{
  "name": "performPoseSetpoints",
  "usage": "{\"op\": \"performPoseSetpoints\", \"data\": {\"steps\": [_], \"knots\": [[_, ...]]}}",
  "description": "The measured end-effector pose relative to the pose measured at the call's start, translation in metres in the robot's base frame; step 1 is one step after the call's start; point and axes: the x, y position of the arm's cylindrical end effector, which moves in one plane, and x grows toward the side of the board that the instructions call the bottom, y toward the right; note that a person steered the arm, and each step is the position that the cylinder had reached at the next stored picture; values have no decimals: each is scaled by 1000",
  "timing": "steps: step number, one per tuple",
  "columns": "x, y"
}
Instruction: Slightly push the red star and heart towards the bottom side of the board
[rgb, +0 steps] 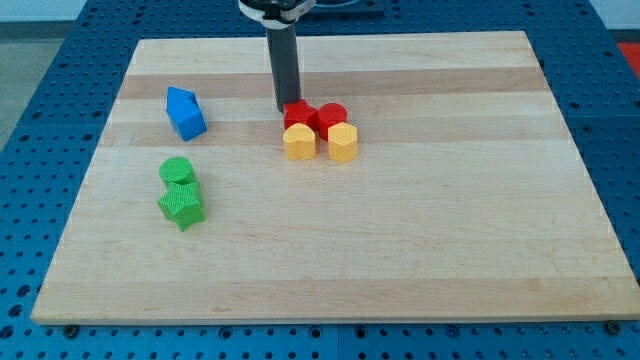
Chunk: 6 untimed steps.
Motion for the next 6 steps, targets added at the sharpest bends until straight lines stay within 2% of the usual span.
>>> {"op": "performPoseSetpoints", "data": {"steps": [3,6], "knots": [[-12,0],[41,-19]]}}
